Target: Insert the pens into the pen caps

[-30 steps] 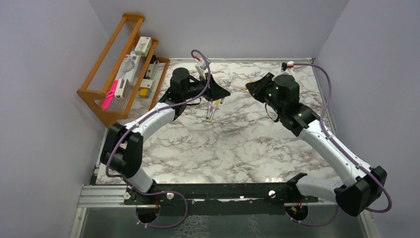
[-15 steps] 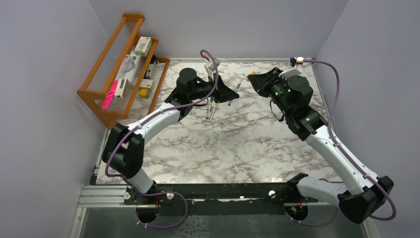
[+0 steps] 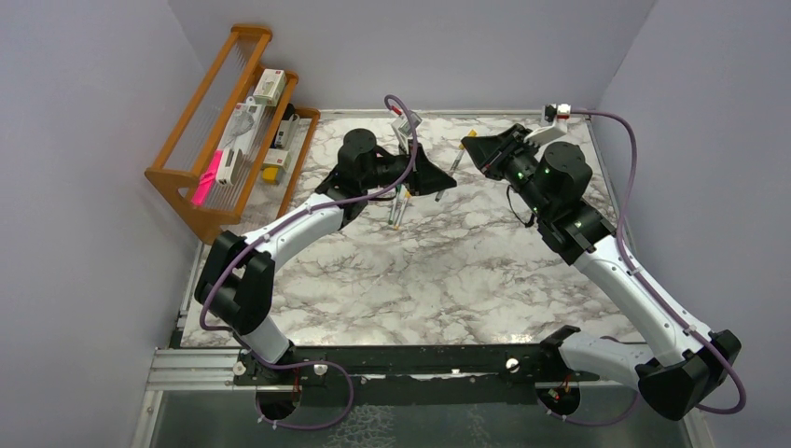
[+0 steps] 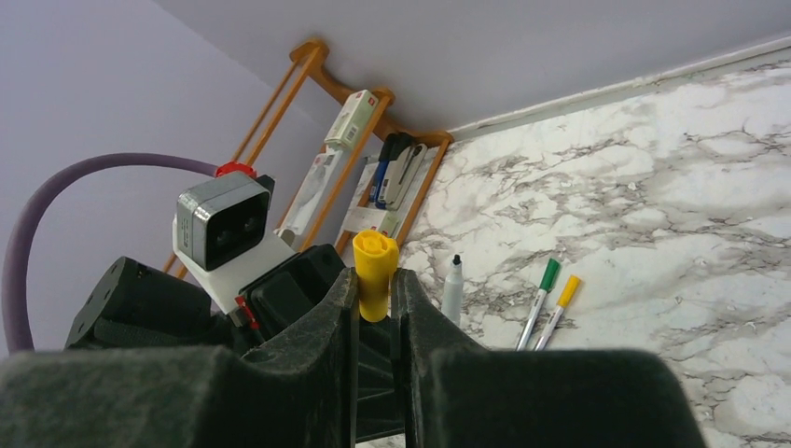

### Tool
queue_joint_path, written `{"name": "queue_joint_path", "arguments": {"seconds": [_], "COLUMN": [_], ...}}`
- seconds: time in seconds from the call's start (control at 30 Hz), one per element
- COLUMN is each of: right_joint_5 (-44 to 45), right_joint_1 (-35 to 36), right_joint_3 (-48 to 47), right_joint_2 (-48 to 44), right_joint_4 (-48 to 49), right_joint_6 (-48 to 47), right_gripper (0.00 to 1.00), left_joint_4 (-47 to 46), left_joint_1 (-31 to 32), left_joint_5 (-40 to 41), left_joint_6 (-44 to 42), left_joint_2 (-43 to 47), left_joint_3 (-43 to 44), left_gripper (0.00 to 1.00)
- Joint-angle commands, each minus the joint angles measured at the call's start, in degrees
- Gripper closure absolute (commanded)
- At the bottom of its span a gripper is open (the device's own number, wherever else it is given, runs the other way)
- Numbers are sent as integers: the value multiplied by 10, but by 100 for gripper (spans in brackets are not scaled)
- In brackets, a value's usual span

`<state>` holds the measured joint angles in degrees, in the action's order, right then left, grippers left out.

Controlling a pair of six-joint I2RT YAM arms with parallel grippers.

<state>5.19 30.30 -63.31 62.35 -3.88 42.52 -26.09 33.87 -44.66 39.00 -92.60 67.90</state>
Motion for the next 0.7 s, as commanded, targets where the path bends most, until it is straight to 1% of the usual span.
{"name": "queue_joint_path", "arguments": {"seconds": [0.0, 0.27, 0.67], "right_joint_5": [41, 92, 83], "right_joint_1": [0, 0, 0], "right_joint_3": [-12, -7, -5], "right_joint_2": [0, -10, 5], "right_joint_4": [-6, -13, -10], "right_joint_6": [-18, -26, -33], "right_gripper": [99, 99, 99], "left_joint_4": [-16, -16, -16], "left_joint_1": [1, 1, 1], "left_joint_5": [-13, -35, -51], "left_joint_6": [-12, -23, -33], "left_joint_2": [15, 22, 28], "left_joint_3": [1, -8, -4], "left_gripper": [100, 100, 100]}}
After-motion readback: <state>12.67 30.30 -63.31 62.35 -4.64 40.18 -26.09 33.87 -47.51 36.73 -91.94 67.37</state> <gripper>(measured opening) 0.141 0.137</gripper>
